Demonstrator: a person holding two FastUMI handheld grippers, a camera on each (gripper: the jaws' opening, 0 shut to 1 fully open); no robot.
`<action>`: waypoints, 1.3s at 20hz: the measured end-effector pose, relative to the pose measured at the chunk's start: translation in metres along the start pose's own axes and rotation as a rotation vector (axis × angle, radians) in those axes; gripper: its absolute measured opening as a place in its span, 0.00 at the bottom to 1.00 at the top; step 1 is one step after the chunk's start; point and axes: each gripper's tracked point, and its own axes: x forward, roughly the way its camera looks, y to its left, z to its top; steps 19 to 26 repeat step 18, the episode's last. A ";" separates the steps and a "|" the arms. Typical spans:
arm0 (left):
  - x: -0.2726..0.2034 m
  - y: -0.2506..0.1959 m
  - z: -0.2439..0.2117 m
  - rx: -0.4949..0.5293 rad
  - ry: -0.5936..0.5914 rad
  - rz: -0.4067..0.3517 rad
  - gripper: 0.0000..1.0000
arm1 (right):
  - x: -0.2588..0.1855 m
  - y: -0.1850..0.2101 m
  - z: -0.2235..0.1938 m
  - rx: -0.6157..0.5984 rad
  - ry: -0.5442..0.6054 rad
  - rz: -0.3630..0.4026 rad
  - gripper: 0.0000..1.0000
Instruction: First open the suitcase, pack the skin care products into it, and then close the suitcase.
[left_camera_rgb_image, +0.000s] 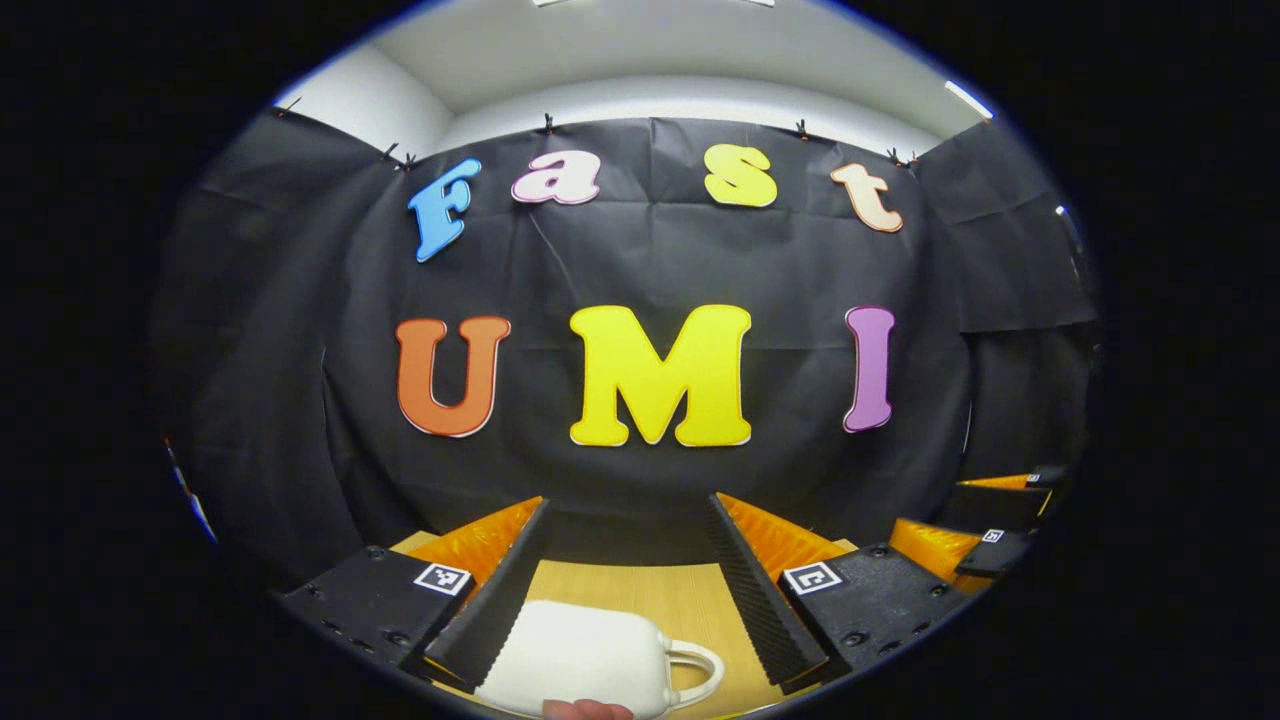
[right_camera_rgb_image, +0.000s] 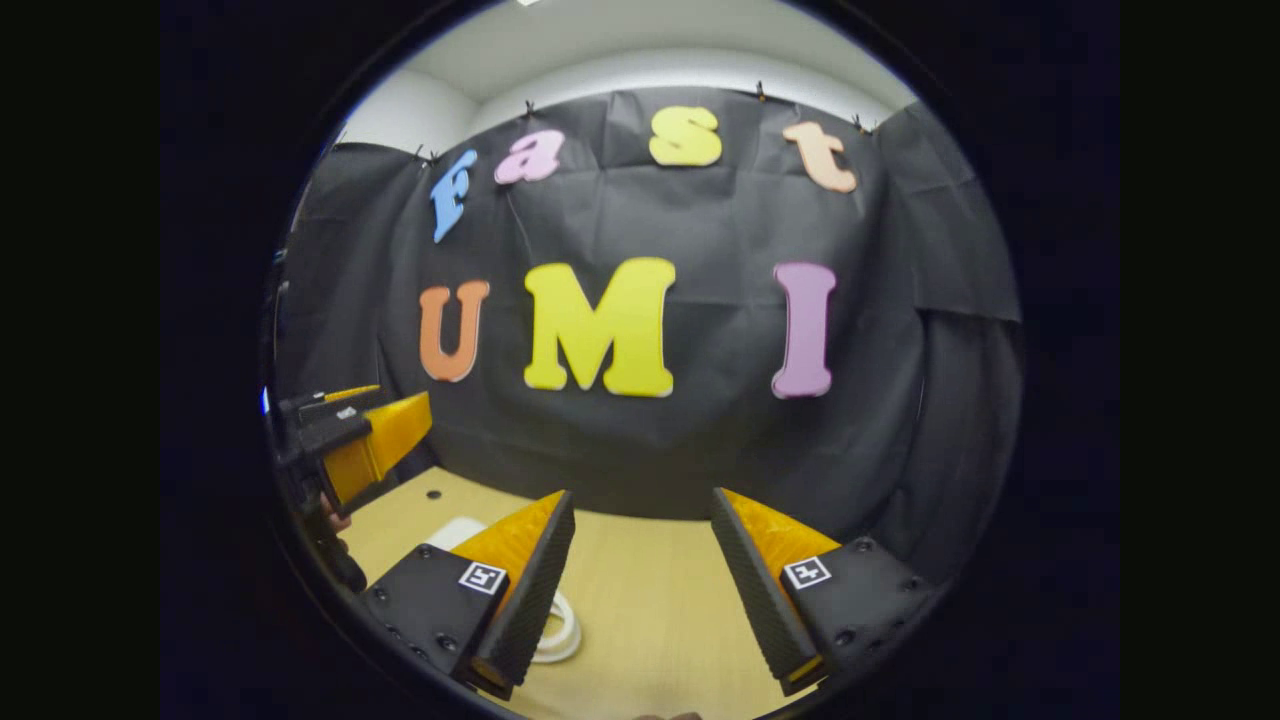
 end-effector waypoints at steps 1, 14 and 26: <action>-0.002 0.004 0.006 -0.010 -0.006 0.005 0.97 | 0.000 0.002 0.015 -0.003 -0.048 -0.014 0.82; -0.024 0.008 -0.002 -0.066 0.033 -0.033 0.98 | -0.008 0.031 0.031 0.003 -0.177 -0.005 0.82; -0.026 0.017 -0.002 -0.052 0.034 -0.008 0.98 | -0.007 0.034 0.038 -0.035 -0.198 -0.015 0.82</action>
